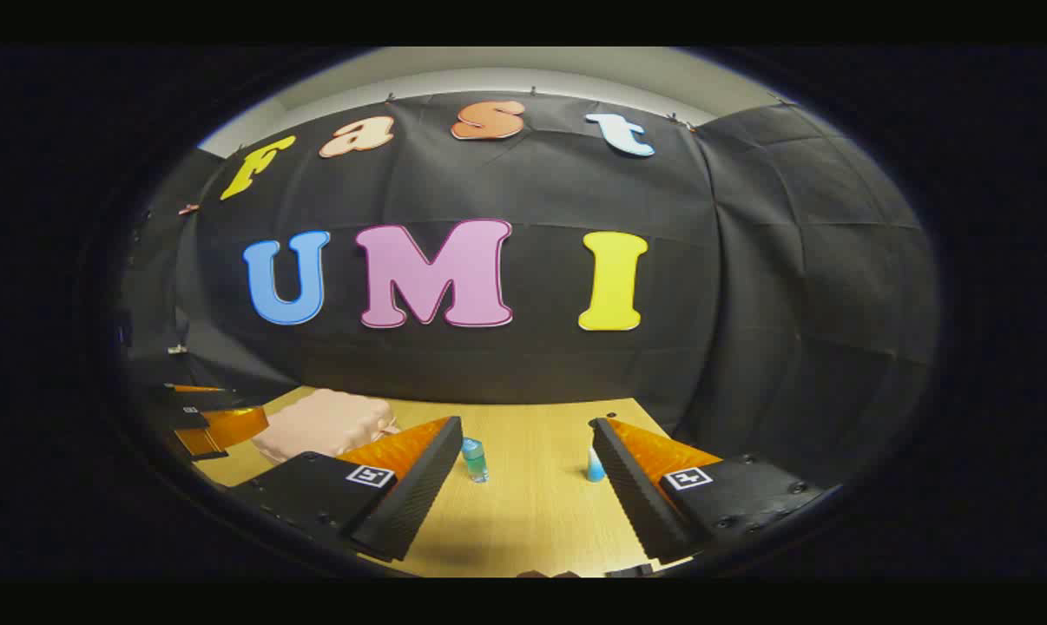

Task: First open the suitcase, pack the skin care products into it, and then close the suitcase.

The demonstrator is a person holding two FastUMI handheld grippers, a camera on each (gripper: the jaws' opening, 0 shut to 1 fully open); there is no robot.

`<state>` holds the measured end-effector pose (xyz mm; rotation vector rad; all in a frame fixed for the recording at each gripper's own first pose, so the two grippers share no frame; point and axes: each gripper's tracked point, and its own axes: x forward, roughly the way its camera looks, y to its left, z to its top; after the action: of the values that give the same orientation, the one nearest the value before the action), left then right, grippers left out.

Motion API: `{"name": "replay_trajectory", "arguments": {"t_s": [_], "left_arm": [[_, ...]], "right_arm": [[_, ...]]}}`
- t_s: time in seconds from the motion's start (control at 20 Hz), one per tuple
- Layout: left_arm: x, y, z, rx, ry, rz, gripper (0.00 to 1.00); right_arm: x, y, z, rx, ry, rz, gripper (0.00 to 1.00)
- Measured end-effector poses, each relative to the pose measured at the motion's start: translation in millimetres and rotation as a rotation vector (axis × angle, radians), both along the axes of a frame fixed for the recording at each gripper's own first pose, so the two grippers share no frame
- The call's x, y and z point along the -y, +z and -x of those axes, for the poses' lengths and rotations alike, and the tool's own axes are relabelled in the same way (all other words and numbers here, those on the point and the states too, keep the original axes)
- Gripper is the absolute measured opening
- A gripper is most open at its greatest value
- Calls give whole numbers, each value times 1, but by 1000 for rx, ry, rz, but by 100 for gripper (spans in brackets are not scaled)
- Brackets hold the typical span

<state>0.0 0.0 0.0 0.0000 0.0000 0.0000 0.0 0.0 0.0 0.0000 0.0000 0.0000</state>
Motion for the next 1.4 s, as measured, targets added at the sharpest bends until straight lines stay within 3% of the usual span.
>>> {"name": "replay_trajectory", "arguments": {"t_s": [0.45, 1.05, 1.1, 1.15, 1.4], "left_arm": [[-3, 12, -1, 31, 11, 10, 97], [-7, 14, 17, 62, -40, 12, 97], [-6, 11, 15, 52, -57, 19, 97], [-4, 10, 12, 43, -71, 29, 97], [6, 4, -32, 9, -96, 35, 97]], "right_arm": [[-9, -1, -4, -4, 17, 5, 96], [-20, 6, 28, 34, -13, 35, 96], [-18, 9, 33, 45, -24, 45, 92], [-16, 14, 36, 58, -35, 52, 96], [-3, 36, 27, 103, -43, 84, 96]]}}
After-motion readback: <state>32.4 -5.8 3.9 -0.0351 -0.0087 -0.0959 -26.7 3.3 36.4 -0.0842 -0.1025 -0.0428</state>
